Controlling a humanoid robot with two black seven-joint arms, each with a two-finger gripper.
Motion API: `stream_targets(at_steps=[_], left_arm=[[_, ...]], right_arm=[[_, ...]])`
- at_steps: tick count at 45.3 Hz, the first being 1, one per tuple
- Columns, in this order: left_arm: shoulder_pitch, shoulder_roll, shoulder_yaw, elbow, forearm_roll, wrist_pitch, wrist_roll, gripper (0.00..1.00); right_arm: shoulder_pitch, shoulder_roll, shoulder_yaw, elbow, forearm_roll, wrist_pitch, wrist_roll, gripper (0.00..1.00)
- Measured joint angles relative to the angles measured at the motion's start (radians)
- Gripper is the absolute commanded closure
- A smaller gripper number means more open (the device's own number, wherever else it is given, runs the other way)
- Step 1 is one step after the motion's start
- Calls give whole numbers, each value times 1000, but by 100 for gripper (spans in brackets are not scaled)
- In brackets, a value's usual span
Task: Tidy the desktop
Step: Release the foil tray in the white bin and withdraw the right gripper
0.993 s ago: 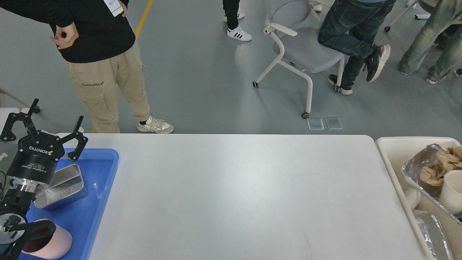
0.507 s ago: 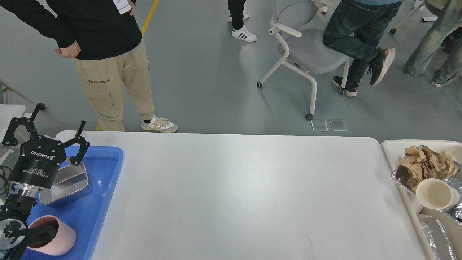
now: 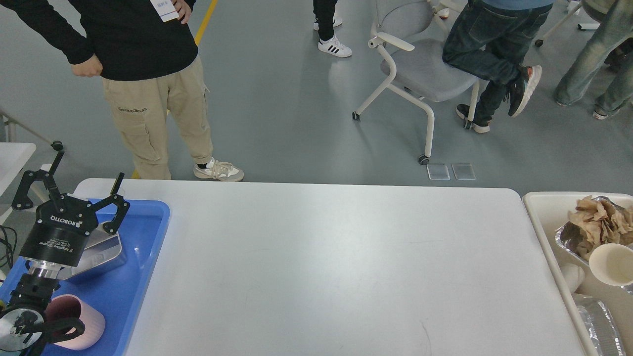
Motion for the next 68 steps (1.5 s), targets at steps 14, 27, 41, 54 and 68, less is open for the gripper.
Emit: stream_targets(at_steps=[14,27,41,54,68], left_arm=[[-1,2,-2,1,-1,-5,0,3],[-1,2,2,1,-1,-10,1,3],[-1,1,7,2,-1,-10,1,3],[9,-1,8,2,-1,-16,1,3],[6,5,0,11,-1,-26,1,3]], right_arm=[[6,9,0,-8,0,2,0,100],[8,34,1,-15,0,-2,0,100],[16,56,12,-99,12,-10,0,98],[16,154,19,-300,19,-22,-3,0],[21,223,45,-389,24,-31,-3,0]])
